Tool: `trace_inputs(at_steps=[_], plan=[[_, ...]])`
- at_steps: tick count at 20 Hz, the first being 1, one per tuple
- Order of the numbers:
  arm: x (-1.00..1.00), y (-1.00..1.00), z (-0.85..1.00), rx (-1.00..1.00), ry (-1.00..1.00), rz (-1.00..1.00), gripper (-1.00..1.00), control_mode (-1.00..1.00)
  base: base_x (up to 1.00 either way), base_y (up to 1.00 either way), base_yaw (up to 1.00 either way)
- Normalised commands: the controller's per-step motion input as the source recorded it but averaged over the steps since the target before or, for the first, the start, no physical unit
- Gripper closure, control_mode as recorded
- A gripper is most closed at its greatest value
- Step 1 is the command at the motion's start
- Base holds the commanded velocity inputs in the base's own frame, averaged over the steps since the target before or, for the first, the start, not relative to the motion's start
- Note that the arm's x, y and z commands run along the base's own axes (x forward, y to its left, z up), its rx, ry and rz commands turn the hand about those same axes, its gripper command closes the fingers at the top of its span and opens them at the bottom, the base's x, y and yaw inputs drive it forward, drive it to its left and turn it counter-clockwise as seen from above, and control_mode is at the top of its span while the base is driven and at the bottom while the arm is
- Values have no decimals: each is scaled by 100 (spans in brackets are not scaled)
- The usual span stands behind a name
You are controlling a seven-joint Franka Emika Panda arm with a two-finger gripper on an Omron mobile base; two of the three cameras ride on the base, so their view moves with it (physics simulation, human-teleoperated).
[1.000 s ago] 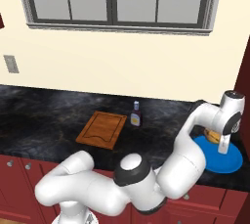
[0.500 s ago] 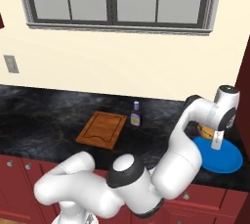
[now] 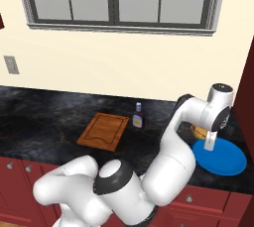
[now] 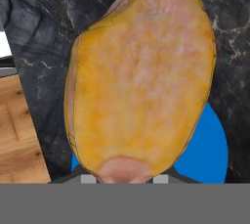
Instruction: Pick the chicken drumstick from the plate and place it on the cutting board. Then pick the condiment bottle from the cabinet and place it next to the cutting board.
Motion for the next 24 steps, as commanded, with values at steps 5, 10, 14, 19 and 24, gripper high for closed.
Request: trace_inputs(at_steps=[5, 10, 14, 19, 24], plan=[[-21, 40, 13, 0, -2, 0, 100, -100, 0, 0, 0], [-17, 41, 13, 0, -2, 0, 100, -100, 0, 0, 0], [-4, 45, 13, 0, -5, 0, 100, -100, 0, 0, 0], [-1, 49, 11, 0, -5, 0, 100, -100, 0, 0, 0], [-2, 51, 12, 0, -4, 0, 100, -100, 0, 0, 0]])
